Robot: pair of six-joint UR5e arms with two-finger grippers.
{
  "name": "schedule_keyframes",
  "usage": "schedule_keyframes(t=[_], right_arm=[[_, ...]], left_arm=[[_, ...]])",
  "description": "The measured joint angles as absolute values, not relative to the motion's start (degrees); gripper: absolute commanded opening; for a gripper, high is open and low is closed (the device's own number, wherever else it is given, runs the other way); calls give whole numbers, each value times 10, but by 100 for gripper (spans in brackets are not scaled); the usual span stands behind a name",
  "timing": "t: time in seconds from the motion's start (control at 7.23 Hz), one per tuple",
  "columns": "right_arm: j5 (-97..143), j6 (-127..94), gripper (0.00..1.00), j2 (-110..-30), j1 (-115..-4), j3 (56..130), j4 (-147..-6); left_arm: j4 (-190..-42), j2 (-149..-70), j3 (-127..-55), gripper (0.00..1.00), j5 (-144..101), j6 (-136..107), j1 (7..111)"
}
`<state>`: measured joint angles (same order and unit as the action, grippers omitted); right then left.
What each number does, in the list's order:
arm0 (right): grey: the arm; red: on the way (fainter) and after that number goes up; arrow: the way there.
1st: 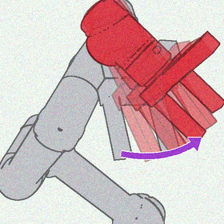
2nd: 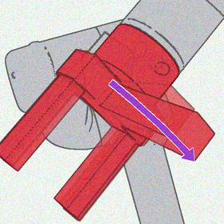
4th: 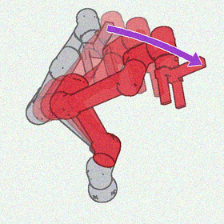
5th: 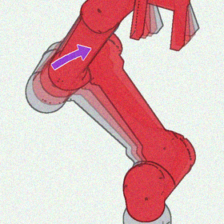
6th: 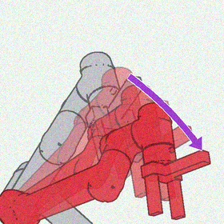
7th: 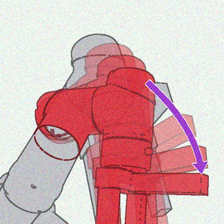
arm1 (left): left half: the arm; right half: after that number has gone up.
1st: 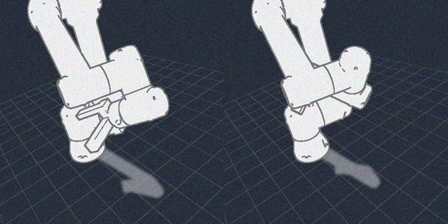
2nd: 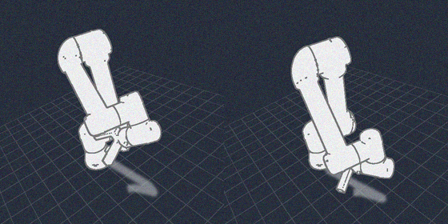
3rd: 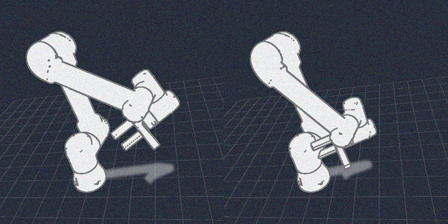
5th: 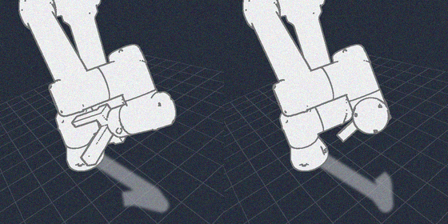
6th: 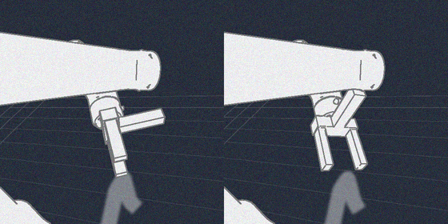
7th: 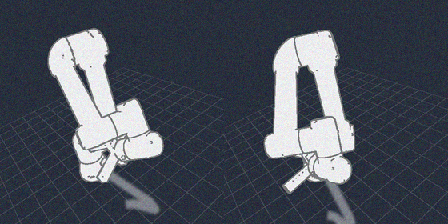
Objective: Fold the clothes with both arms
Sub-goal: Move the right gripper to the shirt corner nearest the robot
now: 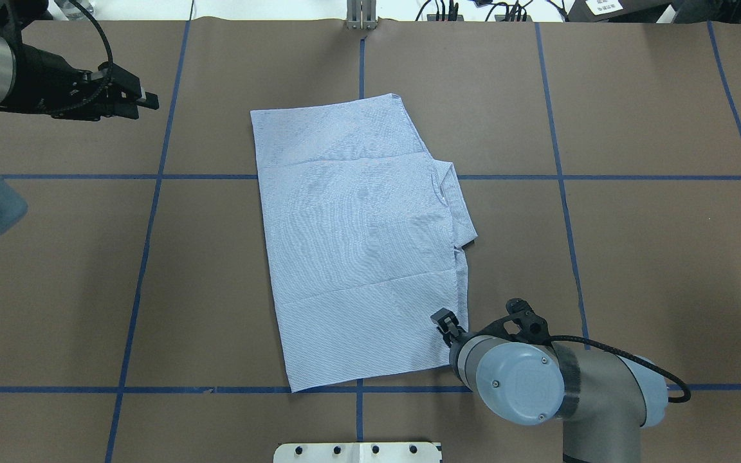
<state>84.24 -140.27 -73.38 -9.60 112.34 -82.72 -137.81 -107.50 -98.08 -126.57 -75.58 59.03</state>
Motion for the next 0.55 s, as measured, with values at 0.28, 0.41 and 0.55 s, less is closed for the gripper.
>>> schedule_keyframes(t=[0.28, 0.41, 0.55], right_arm=[[843, -1399, 72, -735, -94, 1120, -826], [843, -1397, 58, -735, -94, 1119, -826], [842, -1396, 32, -735, -94, 1119, -826]], left_arm=[[-1378, -1075, -982, 52, -1265, -756, 591], [-1378, -1075, -982, 52, -1265, -756, 591], [-1378, -1075, -982, 52, -1265, -756, 591]])
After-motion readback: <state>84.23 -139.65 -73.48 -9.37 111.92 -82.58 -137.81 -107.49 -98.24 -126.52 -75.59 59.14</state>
